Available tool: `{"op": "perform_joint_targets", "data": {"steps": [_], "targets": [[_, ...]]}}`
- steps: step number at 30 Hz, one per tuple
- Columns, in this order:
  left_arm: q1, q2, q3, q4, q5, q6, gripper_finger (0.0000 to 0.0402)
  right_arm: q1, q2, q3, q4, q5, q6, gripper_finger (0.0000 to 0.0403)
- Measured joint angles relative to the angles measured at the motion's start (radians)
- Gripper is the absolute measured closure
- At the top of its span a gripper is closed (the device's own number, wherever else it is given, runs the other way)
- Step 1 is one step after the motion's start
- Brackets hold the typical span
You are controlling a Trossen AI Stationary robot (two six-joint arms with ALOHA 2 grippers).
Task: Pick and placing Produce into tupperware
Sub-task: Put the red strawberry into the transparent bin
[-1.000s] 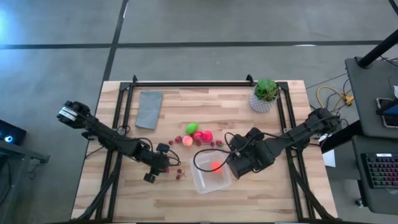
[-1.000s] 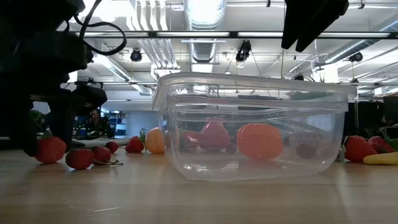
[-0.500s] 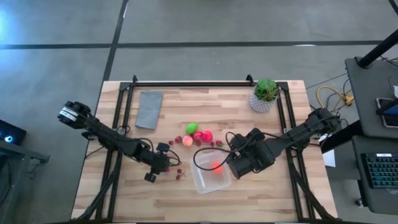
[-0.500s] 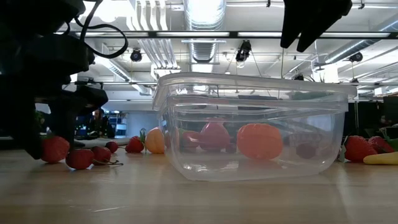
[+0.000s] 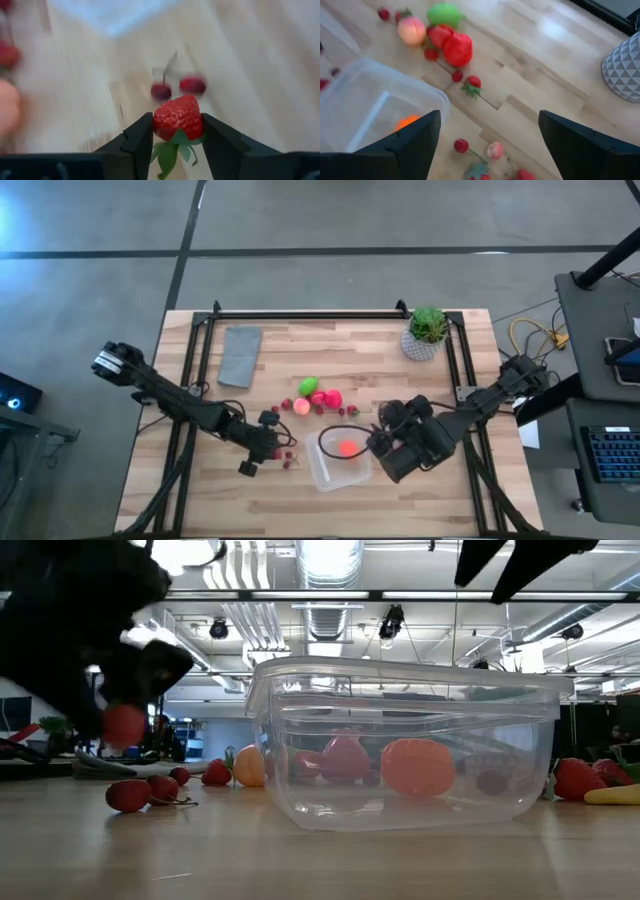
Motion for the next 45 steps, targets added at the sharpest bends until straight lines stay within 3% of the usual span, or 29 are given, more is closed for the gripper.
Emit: {"op": "perform_joint_targets", "data": {"steps": [5, 10, 25, 36, 45], "targets": [[0.005, -0.001, 0.104, 0.001, -0.052, 0.000, 0.0276, 0.069, -0.053, 0.000, -0.040, 0.098, 0.090, 0.0074], [0.035, 0.034, 0.205, 0.021, -0.059, 0.001, 0.0277, 0.130, -0.110, 0.000, -0.078, 0.128, 0.115, 0.0074], [0.144, 0.377, 0.484, -0.056, -0.032, -0.001, 0.0267, 0.161, -0.157, 0.000, -0.135, 0.178, 0.070, 0.0074], [0.153, 0.411, 0.508, -0.128, 0.010, -0.132, 0.0261, 0.231, -0.158, -0.018, -0.198, 0.178, 0.139, 0.0074], [0.160, 0.405, 0.508, -0.126, 0.008, -0.186, 0.0187, 0.297, -0.167, -0.082, -0.239, 0.145, 0.311, 0.0074]]}}
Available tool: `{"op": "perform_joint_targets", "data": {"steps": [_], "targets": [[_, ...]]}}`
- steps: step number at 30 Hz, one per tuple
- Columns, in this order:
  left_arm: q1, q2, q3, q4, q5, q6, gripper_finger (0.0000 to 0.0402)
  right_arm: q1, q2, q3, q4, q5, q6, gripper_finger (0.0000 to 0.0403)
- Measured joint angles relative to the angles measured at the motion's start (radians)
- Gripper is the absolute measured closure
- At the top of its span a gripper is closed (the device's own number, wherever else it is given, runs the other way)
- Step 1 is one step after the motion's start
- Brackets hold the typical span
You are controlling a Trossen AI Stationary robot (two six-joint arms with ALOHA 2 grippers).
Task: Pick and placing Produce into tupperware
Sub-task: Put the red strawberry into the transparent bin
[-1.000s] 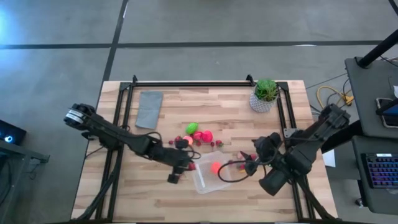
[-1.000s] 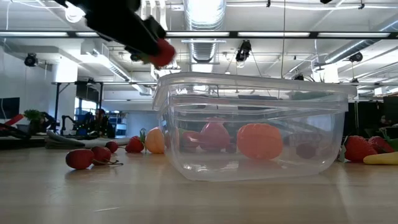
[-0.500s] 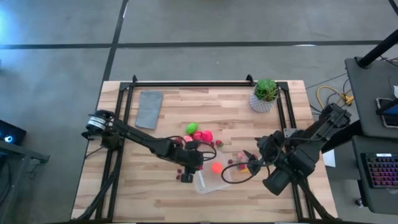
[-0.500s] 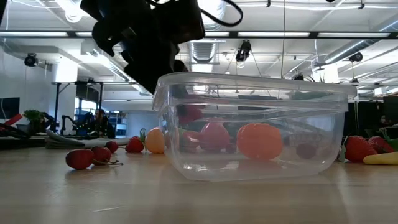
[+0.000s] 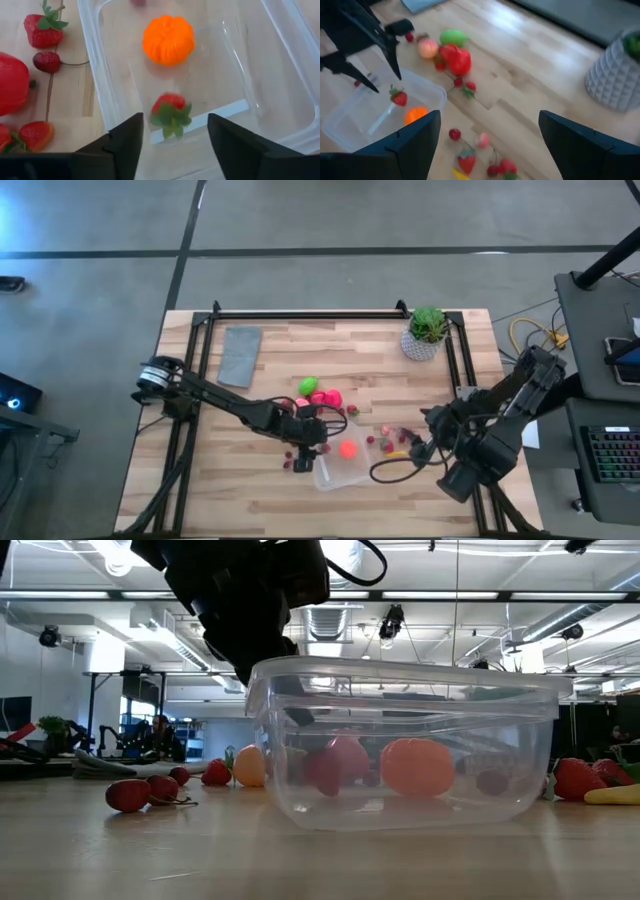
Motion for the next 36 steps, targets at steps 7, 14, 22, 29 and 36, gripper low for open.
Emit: {"op": "perform_joint_targets", "data": {"steps": [7, 14, 22, 29, 36], "targets": [[0.002, -0.023, 0.000, -0.007, -0.019, 0.003, 0.0151, 0.040, -0.003, -0.051, 0.038, -0.200, 0.039, 0.0074], [0.002, -0.115, 0.000, -0.006, -0.014, 0.011, 0.0150, 0.069, -0.037, -0.093, 0.294, -0.389, -0.374, 0.0074], [0.002, -0.205, -0.001, -0.013, -0.014, 0.004, 0.0150, 0.063, -0.130, -0.218, 0.326, -0.469, -0.424, 0.0076], [0.002, -0.234, -0.001, -0.030, -0.010, 0.004, 0.0150, 0.024, -0.368, -0.452, 0.434, -0.506, -0.452, 0.0076], [0.002, -0.246, -0.002, -0.129, 0.027, -0.030, 0.0150, -0.084, -0.490, -0.586, 0.591, -0.549, -0.564, 0.0076]]}}
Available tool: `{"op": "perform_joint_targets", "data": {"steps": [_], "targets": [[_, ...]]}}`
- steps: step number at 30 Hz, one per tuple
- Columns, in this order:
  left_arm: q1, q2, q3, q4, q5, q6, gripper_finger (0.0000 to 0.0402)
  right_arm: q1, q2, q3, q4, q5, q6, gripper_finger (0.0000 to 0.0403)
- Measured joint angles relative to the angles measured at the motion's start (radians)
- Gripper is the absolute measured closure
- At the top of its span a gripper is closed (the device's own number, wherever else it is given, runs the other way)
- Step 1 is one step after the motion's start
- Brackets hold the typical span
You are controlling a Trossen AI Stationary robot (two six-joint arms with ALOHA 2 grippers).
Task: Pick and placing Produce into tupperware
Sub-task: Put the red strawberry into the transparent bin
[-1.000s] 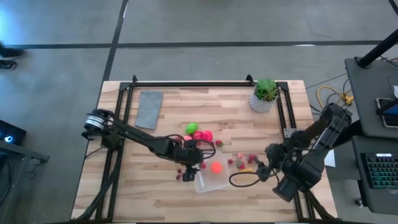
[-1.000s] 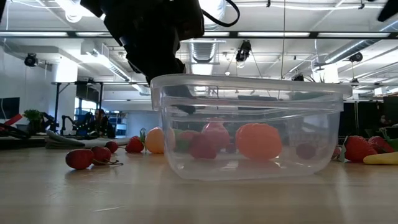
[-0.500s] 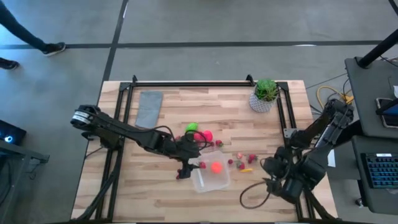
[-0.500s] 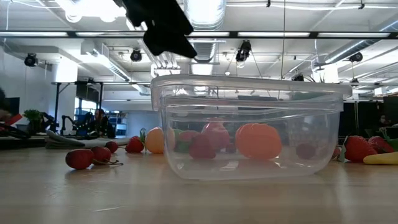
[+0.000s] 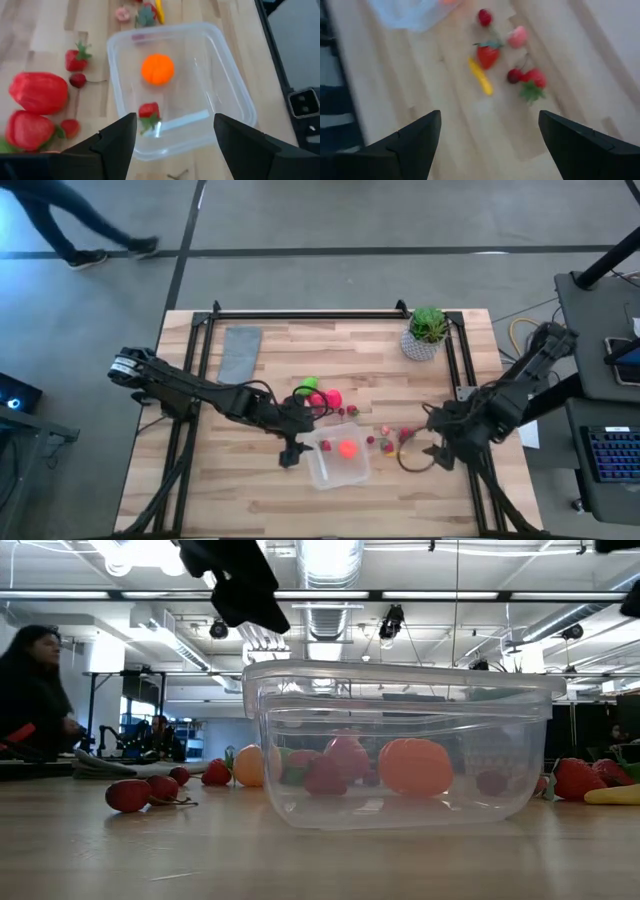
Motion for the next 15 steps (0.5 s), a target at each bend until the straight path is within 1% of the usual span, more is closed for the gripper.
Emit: {"op": "perform_joint_targets", "data": {"steps": [3, 6, 10, 15], "targets": [[0.000, -0.006, 0.000, -0.010, 0.029, -0.001, 0.0150, -0.083, 0.010, -0.023, -0.002, -0.030, -0.092, 0.0076], [0.000, -0.015, 0.000, -0.011, 0.033, 0.007, 0.0150, -0.182, 0.045, -0.028, -0.005, -0.070, -0.221, 0.0076], [0.000, -0.018, 0.000, -0.023, 0.034, 0.008, 0.0150, -0.289, 0.091, -0.028, -0.009, -0.090, -0.353, 0.0076], [0.000, -0.018, 0.000, -0.053, 0.035, 0.039, 0.0150, -0.359, 0.139, -0.024, -0.004, -0.193, -0.578, 0.0076]]}}
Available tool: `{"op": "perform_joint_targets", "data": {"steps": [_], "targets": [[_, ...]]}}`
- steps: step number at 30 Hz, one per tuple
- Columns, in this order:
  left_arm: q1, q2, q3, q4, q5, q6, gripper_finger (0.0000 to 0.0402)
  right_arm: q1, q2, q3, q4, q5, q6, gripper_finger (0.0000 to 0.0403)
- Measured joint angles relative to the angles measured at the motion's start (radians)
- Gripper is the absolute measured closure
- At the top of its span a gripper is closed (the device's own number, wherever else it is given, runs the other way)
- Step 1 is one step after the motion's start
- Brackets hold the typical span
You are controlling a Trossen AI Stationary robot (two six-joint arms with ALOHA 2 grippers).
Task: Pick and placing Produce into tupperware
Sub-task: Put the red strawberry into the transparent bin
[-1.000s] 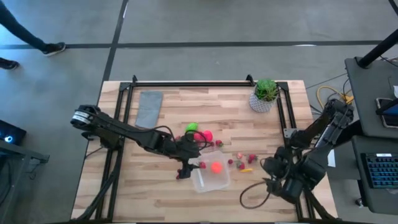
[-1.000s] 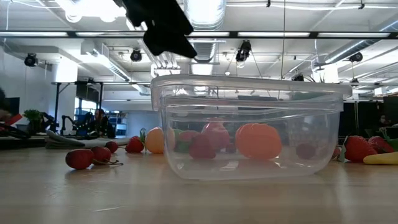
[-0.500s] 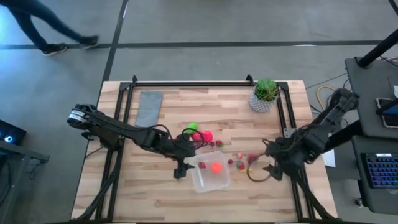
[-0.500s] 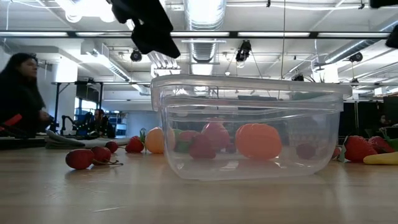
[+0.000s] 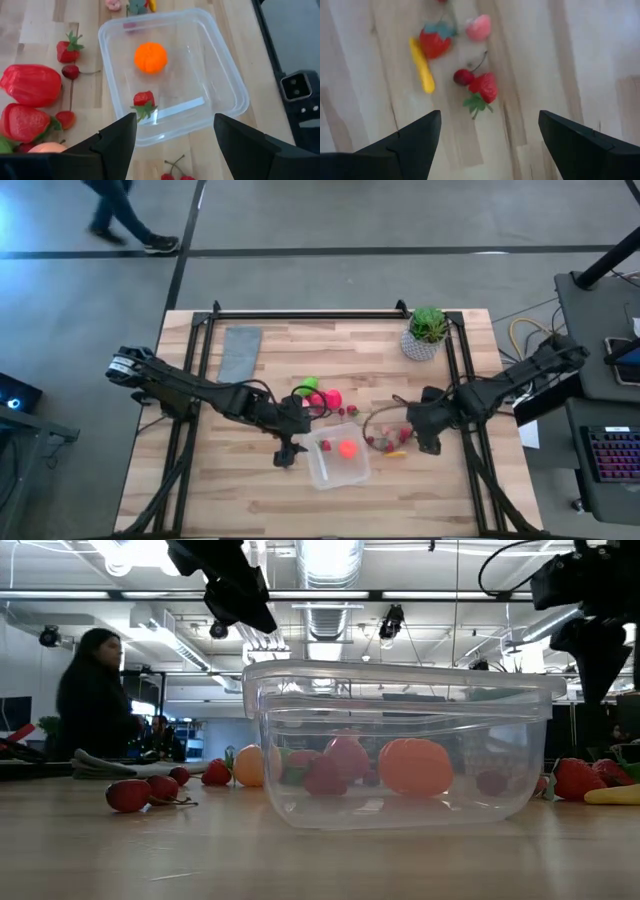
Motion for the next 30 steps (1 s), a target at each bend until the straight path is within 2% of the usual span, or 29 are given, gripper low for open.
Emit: {"op": "perform_joint_targets", "data": {"steps": [5, 12, 16, 21, 25, 30], "targets": [[0.000, 0.000, 0.000, -0.009, 0.000, 0.023, 0.0150, -0.040, 0.053, 0.000, 0.000, -0.061, -0.163, 0.0078], [0.000, 0.001, 0.000, -0.009, -0.002, 0.052, 0.0150, -0.070, 0.162, 0.000, 0.005, -0.063, -0.346, 0.0078], [0.001, 0.001, 0.000, -0.009, -0.004, 0.052, 0.0150, -0.070, 0.210, 0.001, 0.005, -0.062, -0.343, 0.0078], [0.001, -0.016, -0.001, -0.056, -0.006, 0.050, 0.0150, -0.070, 0.237, 0.036, -0.007, -0.060, -0.217, 0.0078], [0.001, -0.084, -0.001, -0.092, -0.030, 0.048, 0.0155, -0.070, 0.237, 0.094, -0.002, -0.052, -0.219, 0.0078], [0.001, -0.190, -0.029, -0.093, -0.093, 0.048, 0.0172, -0.070, 0.230, 0.137, 0.005, 0.036, -0.265, 0.0078]]}}
